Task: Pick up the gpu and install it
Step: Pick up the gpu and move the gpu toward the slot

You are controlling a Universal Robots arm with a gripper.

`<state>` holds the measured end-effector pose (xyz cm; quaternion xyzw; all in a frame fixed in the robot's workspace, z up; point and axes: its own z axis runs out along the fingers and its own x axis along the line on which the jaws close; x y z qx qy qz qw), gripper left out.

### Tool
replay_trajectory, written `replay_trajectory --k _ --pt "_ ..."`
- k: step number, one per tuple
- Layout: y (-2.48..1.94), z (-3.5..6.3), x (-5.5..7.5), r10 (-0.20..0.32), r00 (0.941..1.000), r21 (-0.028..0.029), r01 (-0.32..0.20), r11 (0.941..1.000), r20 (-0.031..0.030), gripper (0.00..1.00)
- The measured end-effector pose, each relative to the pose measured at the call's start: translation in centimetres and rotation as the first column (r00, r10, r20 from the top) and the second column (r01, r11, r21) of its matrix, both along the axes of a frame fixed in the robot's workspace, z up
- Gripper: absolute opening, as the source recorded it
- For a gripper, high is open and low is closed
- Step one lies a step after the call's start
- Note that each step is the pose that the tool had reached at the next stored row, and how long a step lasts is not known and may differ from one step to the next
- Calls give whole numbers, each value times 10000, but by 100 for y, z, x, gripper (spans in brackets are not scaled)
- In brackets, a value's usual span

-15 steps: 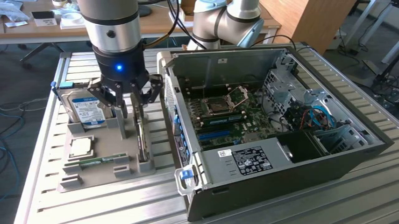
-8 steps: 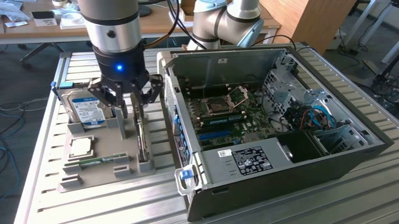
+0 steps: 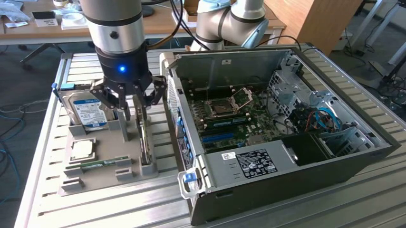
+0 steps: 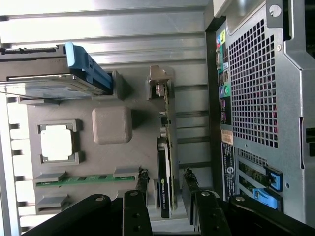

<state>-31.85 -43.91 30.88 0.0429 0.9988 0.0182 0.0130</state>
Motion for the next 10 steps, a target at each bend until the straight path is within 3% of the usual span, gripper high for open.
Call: replay_trajectory --k 10 --pt "-1 -33 -1 0 10000 -2 0 10000 -2 42"
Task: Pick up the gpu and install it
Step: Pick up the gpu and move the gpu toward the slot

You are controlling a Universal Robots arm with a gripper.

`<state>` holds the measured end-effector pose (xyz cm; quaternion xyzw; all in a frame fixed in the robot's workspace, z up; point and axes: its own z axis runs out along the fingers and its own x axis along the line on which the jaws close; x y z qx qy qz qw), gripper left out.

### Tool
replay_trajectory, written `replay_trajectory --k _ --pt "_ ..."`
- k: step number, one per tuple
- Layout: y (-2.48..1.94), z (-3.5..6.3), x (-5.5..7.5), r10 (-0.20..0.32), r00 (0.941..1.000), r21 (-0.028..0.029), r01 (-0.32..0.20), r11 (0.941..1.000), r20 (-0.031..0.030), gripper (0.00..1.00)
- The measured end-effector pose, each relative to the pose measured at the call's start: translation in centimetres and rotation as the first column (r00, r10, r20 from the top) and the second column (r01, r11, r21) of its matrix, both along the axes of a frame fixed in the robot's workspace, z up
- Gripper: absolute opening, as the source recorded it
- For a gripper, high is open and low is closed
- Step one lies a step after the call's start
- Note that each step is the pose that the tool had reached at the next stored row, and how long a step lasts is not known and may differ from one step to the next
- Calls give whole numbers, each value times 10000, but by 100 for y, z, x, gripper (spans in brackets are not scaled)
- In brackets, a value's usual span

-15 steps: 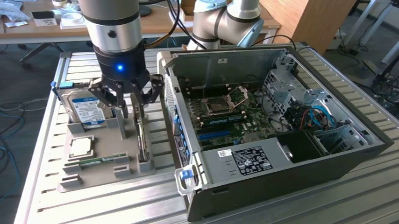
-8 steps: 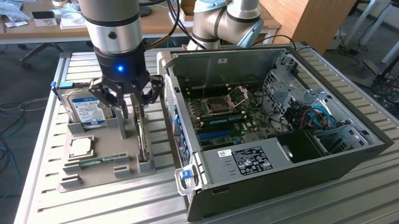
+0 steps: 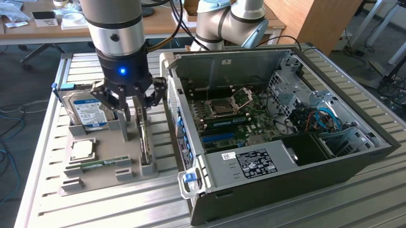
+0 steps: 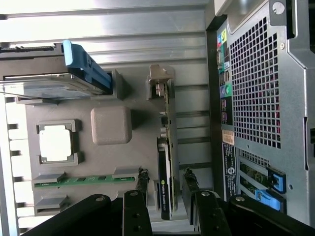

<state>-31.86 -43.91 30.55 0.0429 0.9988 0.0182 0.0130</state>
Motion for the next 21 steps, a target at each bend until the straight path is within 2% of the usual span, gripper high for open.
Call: replay_trajectory --k 21 --pt "0 -45 0 0 10000 0 0 10000 0 42"
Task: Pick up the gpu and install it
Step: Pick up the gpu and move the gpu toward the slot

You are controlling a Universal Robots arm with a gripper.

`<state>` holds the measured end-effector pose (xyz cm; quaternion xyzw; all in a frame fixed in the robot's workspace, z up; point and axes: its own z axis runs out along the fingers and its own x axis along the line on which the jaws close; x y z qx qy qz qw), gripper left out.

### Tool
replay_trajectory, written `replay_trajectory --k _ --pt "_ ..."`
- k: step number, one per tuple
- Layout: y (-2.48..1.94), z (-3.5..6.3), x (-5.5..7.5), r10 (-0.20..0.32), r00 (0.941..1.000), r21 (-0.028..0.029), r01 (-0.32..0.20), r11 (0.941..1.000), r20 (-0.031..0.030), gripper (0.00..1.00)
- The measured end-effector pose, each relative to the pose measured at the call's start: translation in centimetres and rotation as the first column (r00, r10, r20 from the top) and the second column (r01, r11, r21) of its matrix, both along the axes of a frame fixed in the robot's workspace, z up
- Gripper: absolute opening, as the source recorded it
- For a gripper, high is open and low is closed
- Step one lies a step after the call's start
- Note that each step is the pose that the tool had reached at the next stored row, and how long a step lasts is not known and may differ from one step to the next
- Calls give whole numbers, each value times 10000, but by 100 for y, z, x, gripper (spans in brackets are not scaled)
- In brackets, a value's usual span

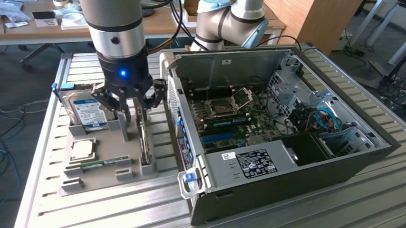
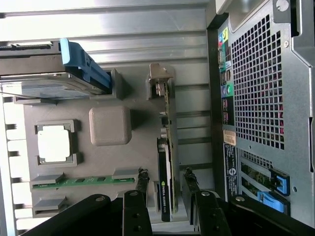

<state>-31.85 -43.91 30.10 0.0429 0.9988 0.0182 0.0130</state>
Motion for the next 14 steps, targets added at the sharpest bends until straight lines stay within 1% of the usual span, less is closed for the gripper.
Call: replay_trajectory --k 9,14 --pt "-1 -45 19 0 10000 1 0 10000 2 42" --pt "-1 -99 19 -1 10000 0 1 10000 0 42"
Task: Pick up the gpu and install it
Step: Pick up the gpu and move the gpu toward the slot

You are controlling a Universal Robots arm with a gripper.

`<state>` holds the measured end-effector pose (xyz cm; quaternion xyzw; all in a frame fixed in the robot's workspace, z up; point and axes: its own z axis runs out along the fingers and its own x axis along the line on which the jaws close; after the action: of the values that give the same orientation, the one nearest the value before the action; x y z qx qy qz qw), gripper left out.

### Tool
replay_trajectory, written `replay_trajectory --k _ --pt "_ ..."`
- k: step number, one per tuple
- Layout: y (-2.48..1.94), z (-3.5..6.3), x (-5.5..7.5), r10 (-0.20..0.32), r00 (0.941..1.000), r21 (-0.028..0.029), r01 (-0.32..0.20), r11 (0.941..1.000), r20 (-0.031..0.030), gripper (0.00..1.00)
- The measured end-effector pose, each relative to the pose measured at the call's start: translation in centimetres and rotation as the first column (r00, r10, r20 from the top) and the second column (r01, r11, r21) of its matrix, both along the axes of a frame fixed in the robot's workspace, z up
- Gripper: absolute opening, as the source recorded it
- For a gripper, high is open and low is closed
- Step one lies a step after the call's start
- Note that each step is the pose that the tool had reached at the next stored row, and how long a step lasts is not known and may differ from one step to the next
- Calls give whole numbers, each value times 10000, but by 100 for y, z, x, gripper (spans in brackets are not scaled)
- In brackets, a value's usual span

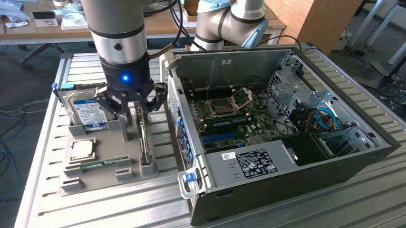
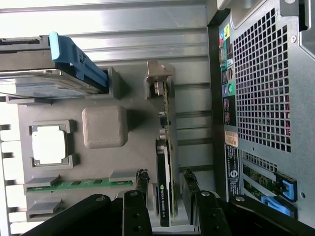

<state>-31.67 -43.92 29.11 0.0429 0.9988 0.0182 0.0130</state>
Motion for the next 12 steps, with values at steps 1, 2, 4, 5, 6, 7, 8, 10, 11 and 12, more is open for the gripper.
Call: replay_trajectory --k 1,2,4,5,6,7,8,10,11,12 --pt "0 -12 0 0 10000 1 0 10000 0 42" --pt "0 -23 0 0 10000 1 0 10000 0 42" --pt "0 -40 0 1 10000 1 -1 10000 1 42" --pt "0 -43 0 0 10000 0 0 10000 0 42" --pt "0 -42 0 1 10000 0 -1 10000 -1 42" --pt "0 -42 0 1 10000 -1 -1 10000 -2 42" --pt "0 -43 0 1 10000 0 -1 10000 -1 42" --pt "0 -43 0 0 10000 0 0 10000 0 42" --pt "0 -45 0 0 10000 1 0 10000 0 42" --pt "0 -50 1 1 10000 3 -1 10000 3 42"
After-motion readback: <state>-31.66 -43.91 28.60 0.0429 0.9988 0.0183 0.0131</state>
